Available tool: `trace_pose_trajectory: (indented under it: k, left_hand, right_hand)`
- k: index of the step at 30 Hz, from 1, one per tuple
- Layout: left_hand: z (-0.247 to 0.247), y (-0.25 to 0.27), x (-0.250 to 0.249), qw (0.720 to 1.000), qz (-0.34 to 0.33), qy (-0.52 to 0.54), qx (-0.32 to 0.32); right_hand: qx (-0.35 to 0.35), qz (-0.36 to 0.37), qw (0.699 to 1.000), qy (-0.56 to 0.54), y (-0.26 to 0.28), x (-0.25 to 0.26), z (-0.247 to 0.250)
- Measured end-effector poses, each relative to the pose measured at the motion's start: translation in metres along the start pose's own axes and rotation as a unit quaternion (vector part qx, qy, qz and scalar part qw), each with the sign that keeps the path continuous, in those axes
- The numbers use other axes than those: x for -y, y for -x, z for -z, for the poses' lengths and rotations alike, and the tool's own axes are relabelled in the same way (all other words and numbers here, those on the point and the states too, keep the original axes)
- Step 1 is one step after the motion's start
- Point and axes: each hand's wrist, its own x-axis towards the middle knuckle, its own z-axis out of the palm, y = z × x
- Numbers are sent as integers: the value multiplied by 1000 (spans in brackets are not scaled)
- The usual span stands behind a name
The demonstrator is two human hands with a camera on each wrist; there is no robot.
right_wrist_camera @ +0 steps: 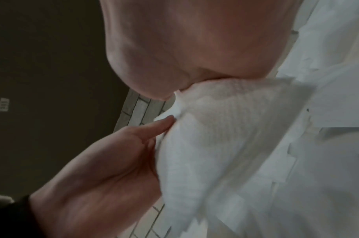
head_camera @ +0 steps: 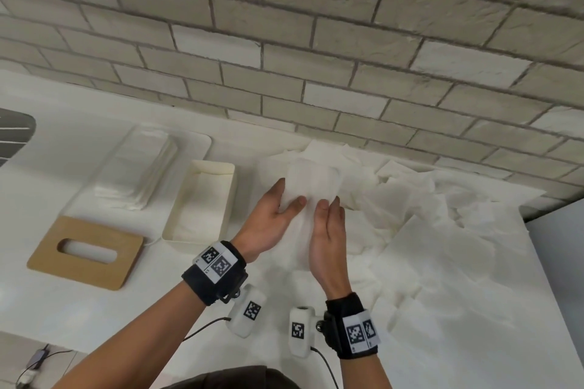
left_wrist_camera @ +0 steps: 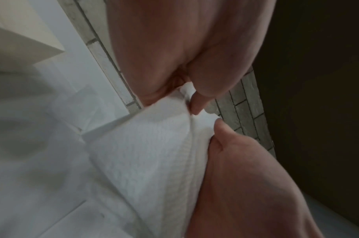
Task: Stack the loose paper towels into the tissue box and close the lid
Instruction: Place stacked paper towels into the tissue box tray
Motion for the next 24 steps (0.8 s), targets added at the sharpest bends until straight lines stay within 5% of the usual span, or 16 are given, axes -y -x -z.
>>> trace_pose_trajectory:
  k: [7,16,24]
  left_hand:
    - [76,-3,-7,988,24,73,-135]
    - [195,-26,-1,992,43,-3,-119]
    - [258,-42,33,955,-13,-287,-67]
  right_hand:
    - [11,76,997,-4,24,3,-53]
    - [48,70,996,39,32,22,-162]
    - [151,-145,951,229,13,-34,-230]
